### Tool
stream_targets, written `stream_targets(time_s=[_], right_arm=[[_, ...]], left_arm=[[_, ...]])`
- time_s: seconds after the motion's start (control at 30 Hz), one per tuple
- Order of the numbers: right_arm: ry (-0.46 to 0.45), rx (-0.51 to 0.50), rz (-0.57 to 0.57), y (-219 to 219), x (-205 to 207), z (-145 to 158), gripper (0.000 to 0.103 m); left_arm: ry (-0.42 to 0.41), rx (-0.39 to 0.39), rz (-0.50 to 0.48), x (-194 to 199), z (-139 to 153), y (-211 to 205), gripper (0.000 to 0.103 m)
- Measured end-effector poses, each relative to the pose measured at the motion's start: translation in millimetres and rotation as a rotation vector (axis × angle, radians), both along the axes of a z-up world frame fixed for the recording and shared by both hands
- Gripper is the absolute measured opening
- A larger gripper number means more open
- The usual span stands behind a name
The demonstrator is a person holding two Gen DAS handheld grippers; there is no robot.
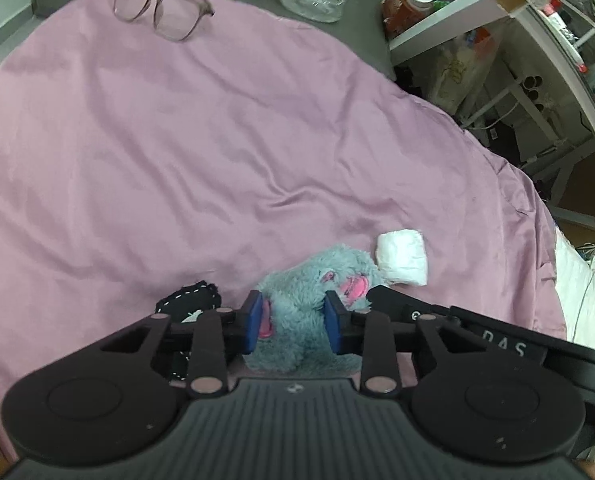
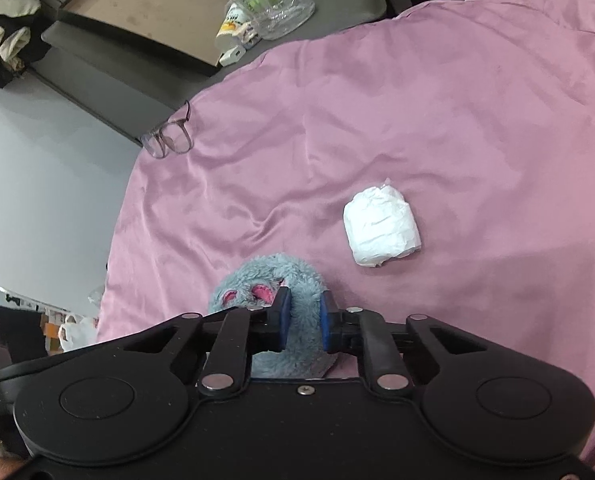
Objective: Organize soft objects
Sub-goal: 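Close both tools on the grey fluffy plush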
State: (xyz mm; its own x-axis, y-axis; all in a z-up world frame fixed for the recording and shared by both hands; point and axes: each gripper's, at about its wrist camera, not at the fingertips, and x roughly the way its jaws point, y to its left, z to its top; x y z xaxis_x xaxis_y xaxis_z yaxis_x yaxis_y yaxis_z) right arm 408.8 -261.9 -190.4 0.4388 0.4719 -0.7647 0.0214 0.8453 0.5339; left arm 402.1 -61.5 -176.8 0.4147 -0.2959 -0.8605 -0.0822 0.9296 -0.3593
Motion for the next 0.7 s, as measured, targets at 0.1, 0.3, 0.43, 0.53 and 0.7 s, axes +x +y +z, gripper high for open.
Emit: stream_targets(time_s=[0.1, 0.3, 0.43, 0.53, 0.7], right_arm=[[-0.015, -0.007, -0.003, -2, -6, 9, 0.014], [-0.039, -0.03, -0.051, -11, -31, 30, 0.013], [-0.052, -0.043, -0.078, -16, -50, 45, 0.013], [-0.071, -0.064, -0.086, -16, -63, 59, 0.013], [-0.106, -0.085, -0.092, -11, -83, 79, 0.013]], left_arm=[[-0.018, -0.005, -0.007, -6, 10, -1, 0.029], [-0.046, -0.01, -0.024, -23, 28, -11, 0.029], [-0.066, -0.014, -0.051, -37, 43, -20, 0.029], [-0.086, -0.011, -0.069, -49, 54, -23, 0.029], [-0.123, -0.004, -0.087, -67, 76, -23, 0.029]])
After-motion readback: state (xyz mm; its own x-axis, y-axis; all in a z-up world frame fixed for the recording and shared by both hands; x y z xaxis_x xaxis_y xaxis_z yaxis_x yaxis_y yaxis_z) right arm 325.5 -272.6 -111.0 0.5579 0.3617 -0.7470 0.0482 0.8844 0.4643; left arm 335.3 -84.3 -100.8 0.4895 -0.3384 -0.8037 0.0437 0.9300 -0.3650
